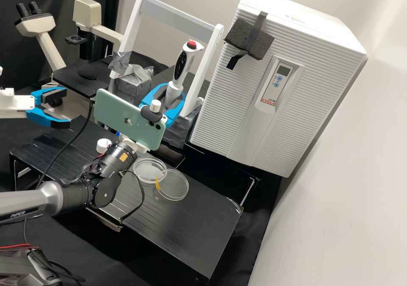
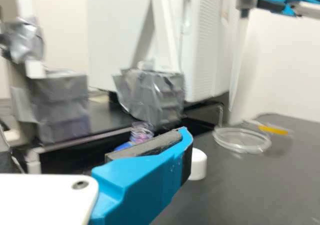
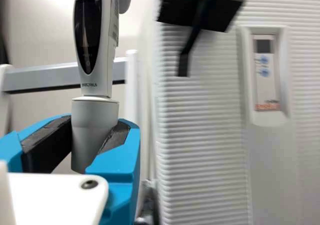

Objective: Use the pipette

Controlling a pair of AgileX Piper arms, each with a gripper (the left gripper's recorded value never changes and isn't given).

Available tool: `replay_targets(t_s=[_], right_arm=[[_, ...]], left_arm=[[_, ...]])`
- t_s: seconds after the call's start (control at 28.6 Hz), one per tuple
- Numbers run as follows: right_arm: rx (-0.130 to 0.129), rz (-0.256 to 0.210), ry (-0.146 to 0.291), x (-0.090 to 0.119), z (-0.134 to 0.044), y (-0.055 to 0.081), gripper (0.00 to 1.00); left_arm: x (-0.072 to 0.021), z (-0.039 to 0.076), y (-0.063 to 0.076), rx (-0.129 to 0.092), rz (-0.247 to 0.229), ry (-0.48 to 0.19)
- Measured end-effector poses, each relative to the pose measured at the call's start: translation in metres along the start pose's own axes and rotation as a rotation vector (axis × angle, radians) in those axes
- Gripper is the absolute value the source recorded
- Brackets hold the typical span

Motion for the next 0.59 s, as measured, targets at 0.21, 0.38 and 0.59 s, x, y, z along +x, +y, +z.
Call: replay_targets(t_s=[0.21, 0.38, 0.59], right_arm=[[-0.002, -0.058, 0.028, 0.008, -0.001, -0.013, 0.0], [-0.01, -0.113, -0.001, 0.021, 0.002, -0.024, 0.0], [-0.023, -0.139, -0.008, 0.082, -0.036, -0.025, 0.0]], left_arm=[[-0.0007, -0.006, 0.011, 0.007, 0.04, 0.023], [-0.0016, -0.011, 0.025, 0.007, 0.092, 0.074], [-0.0022, -0.017, 0.039, 0.013, 0.148, 0.111]])
